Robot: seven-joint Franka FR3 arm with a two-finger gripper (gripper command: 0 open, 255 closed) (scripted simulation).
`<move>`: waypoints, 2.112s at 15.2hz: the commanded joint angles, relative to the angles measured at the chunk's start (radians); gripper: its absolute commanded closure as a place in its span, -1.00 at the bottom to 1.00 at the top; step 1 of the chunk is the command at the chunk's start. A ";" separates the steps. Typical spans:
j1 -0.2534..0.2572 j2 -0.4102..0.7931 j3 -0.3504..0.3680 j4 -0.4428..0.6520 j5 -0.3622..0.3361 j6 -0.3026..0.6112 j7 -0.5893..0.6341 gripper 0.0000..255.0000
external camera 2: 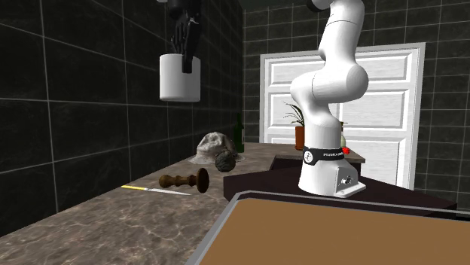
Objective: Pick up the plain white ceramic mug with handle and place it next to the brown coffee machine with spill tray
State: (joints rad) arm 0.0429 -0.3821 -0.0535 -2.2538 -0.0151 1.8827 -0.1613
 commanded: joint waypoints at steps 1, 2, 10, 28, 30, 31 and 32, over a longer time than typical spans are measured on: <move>0.000 -0.003 0.001 0.024 0.000 -0.027 0.001 1.00; 0.000 -0.004 0.001 0.037 0.000 -0.040 0.001 1.00; 0.001 -0.003 0.002 0.145 0.001 -0.148 0.001 1.00; 0.003 0.049 0.003 0.439 0.004 -0.390 0.000 1.00; 0.003 0.058 0.003 0.472 0.005 -0.414 -0.001 1.00; 0.011 0.043 0.019 0.457 0.009 -0.415 0.023 1.00; 0.019 0.028 0.036 0.444 0.014 -0.416 0.047 1.00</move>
State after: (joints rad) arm 0.0544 -0.3356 -0.0327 -1.7965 -0.0052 1.4719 -0.1362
